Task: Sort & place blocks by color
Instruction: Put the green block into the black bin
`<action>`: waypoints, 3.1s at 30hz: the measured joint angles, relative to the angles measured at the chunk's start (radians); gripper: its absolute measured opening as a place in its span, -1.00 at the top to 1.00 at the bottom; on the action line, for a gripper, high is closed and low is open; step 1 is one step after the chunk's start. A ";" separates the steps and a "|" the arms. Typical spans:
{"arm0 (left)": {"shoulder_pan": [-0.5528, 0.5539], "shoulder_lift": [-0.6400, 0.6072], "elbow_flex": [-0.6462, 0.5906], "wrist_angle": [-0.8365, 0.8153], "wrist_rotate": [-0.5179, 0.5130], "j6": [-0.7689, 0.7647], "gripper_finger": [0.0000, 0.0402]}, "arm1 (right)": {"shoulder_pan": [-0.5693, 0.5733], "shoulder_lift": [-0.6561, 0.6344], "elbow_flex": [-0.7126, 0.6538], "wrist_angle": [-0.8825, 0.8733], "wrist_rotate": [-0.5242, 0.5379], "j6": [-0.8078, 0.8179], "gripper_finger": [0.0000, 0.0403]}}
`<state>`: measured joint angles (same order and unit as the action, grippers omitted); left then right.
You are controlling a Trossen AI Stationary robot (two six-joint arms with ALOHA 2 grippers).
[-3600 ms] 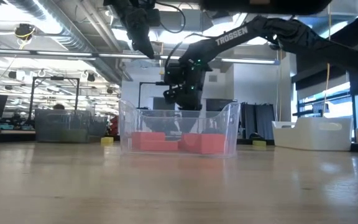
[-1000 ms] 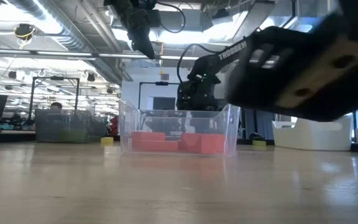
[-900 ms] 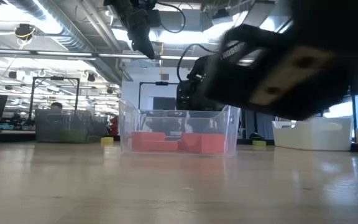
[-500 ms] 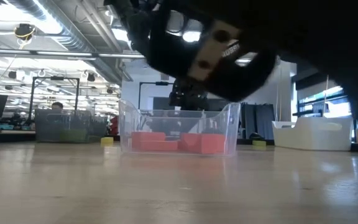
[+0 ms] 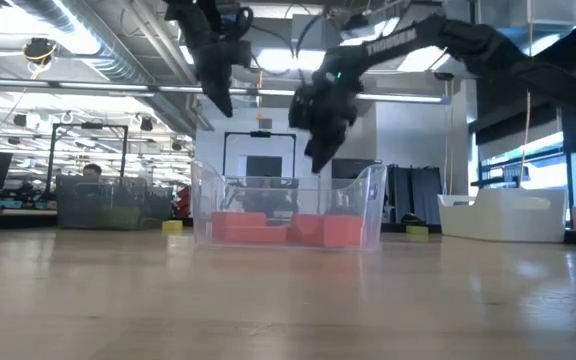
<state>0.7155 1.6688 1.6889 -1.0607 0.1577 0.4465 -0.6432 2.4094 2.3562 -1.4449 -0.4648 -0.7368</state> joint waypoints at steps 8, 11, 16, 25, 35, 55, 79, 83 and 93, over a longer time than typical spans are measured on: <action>-0.003 0.000 -0.132 0.155 0.053 0.085 0.50 | -0.002 -0.187 0.000 -0.006 0.018 0.059 1.00; -0.009 0.000 -0.183 0.289 0.052 0.085 0.50 | -0.002 -0.262 0.000 -0.009 0.026 0.080 1.00; -0.014 0.000 -0.283 0.532 0.156 0.127 0.50 | -0.002 -0.368 0.000 -0.009 0.029 0.111 1.00; -0.014 0.014 -0.450 0.802 0.230 0.203 0.52 | -0.003 -0.495 0.000 -0.021 0.092 0.182 1.00; -0.014 0.206 -0.408 0.901 0.258 0.179 0.76 | -0.003 -0.515 0.000 -0.021 0.106 0.235 1.00; -0.104 0.564 0.112 0.363 0.217 0.135 1.00 | -0.003 -0.515 0.000 -0.021 0.106 0.236 1.00; -0.071 0.617 0.175 0.300 0.229 0.109 1.00 | -0.003 -0.515 0.000 -0.019 0.106 0.236 1.00; -0.070 0.617 0.175 0.313 0.229 0.096 1.00 | -0.003 -0.515 0.000 -0.019 0.106 0.239 1.00; -0.050 0.631 0.175 0.314 0.288 0.057 1.00 | -0.003 -0.514 0.000 -0.019 0.106 0.239 1.00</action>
<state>0.6659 2.3001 1.8637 -0.7470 0.4460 0.5037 -0.6460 1.8950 2.3561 -1.4643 -0.3592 -0.4976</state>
